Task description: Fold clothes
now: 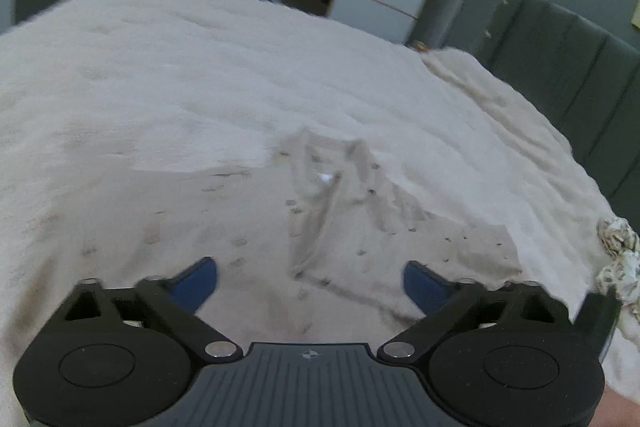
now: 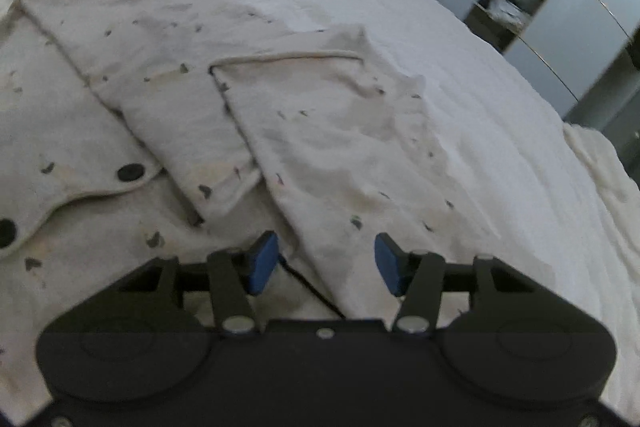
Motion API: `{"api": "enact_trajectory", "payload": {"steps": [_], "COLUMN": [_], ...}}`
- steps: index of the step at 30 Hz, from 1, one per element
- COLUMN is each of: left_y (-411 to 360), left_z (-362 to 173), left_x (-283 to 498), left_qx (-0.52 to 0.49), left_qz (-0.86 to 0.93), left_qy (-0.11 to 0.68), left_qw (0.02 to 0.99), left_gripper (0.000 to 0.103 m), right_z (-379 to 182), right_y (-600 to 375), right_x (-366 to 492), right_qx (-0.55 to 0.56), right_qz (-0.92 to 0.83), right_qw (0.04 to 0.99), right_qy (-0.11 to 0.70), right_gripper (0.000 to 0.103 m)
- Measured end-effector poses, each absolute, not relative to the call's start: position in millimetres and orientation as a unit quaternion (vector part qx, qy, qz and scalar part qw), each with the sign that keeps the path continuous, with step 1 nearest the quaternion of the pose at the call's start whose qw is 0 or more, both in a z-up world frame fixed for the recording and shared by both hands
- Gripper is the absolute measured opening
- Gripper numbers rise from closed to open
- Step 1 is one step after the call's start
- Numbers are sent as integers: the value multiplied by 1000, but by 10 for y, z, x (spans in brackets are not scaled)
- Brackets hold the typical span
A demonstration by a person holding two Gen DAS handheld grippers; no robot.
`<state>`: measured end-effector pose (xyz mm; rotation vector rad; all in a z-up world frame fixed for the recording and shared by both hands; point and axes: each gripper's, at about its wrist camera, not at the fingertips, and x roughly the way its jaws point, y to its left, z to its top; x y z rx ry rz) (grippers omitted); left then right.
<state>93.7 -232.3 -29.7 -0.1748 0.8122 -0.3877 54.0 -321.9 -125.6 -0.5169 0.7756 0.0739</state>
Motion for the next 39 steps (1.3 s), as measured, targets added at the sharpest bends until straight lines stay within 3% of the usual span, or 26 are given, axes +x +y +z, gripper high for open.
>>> {"api": "enact_trajectory", "payload": {"steps": [5,7,9,11,21,27,29,33,39], "left_y": [-2687,-2746,-2761,-2704,-2437,-2420,-2470,-2351,-2024], "left_z": [-688,-769,-849,-880,-710,-444,-503,-535,-133], "left_x": [1386,1449,1508,1551,1460,977,895,795,186], "left_qx": [-62,-68,-89,-112,-166,-99,-58,-84,-77], "left_qz": [-186,-199,-209,-197,-198,-206,-187,-188,-203], "left_qy": [418,427,447,457,448,428,437,456,399], "left_qw": [887,879,865,860,856,875,878,866,891], "left_gripper": [56,42,13,2,0,2,10,21,45], "right_z": [-1278,-1281,-1275,-1259,-997,-790,-847,-870,-606], "right_y": [-3288,-3295,-3307,-3348,-3404,-3369,-3329,-3346,-3630], "right_x": [492,464,442,416,171,-243,-293,-447,-1114], "right_qx": [-232,-231,-228,-219,-226,-228,-232,-222,-135], "right_qz": [63,68,68,71,88,122,128,115,72], "right_qw": [896,896,898,900,906,909,902,898,915], "right_qy": [374,372,371,369,346,329,342,361,374], "right_gripper": [21,4,3,1,0,1,8,9,36]}}
